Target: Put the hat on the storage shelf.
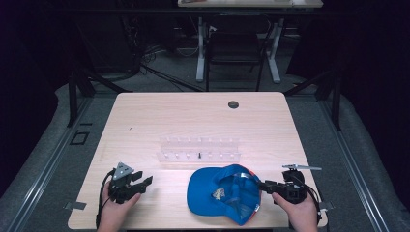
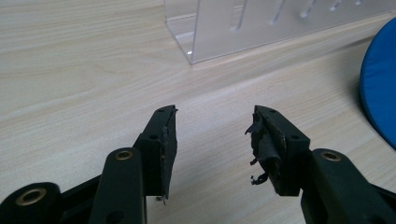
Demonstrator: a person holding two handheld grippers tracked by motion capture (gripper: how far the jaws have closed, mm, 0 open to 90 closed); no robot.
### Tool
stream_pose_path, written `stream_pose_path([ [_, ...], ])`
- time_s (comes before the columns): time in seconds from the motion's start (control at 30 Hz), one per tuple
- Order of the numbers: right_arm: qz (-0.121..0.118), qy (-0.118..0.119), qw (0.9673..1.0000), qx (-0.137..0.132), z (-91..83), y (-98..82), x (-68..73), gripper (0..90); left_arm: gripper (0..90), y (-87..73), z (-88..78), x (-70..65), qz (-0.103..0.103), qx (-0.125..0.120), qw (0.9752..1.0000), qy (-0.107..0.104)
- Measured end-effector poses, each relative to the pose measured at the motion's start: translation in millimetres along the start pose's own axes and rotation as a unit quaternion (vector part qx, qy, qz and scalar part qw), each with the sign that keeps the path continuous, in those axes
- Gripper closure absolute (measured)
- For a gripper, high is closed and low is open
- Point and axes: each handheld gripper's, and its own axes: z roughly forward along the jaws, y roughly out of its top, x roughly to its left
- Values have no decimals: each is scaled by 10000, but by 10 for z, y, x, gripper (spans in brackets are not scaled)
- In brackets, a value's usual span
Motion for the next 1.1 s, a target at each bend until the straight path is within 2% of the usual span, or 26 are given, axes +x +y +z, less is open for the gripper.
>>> stream_pose_path([
  [0.23, 203, 172, 9996, 99, 61, -72, -77, 581, 505, 29, 44, -7, 43, 5, 10000, -8],
  [0.37, 311, 256, 9989, 253, 138, -125, -96, 582, 503, 48, 55, -17, 47, -12, 10000, -44],
  [0.47, 357, 395, 9981, 301, 182, -144, -103, 581, 502, 58, 56, -18, 96, -1, 9999, -46],
  [0.57, 449, 464, 9973, 362, 223, -150, -117, 581, 502, 56, 56, -19, 71, -11, 10000, -38],
  [0.67, 560, 641, 9953, 472, 247, -145, -139, 587, 502, 56, 46, -12, 75, -24, 10000, -22],
  [0.77, 584, 704, 9946, 491, 261, -149, -143, 592, 502, 56, 39, -7, 56, -27, 10000, -15],
  [0.8, 595, 818, 9935, 531, 267, -155, -136, 603, 502, 57, 36, -3, 57, -22, 10000, -10],
  [0.93, 587, 904, 9928, 526, 249, -155, -133, 620, 503, 57, 37, 1, 60, -19, 10000, -2],
  [1.0, 688, 1024, 9914, 440, 222, -151, -135, 642, 503, 57, 40, 0, 61, -18, 10000, -3],
  [1.1, 696, 1125, 9903, 426, 191, -143, -140, 654, 503, 57, 42, -3, 63, -26, 10000, 7],
])
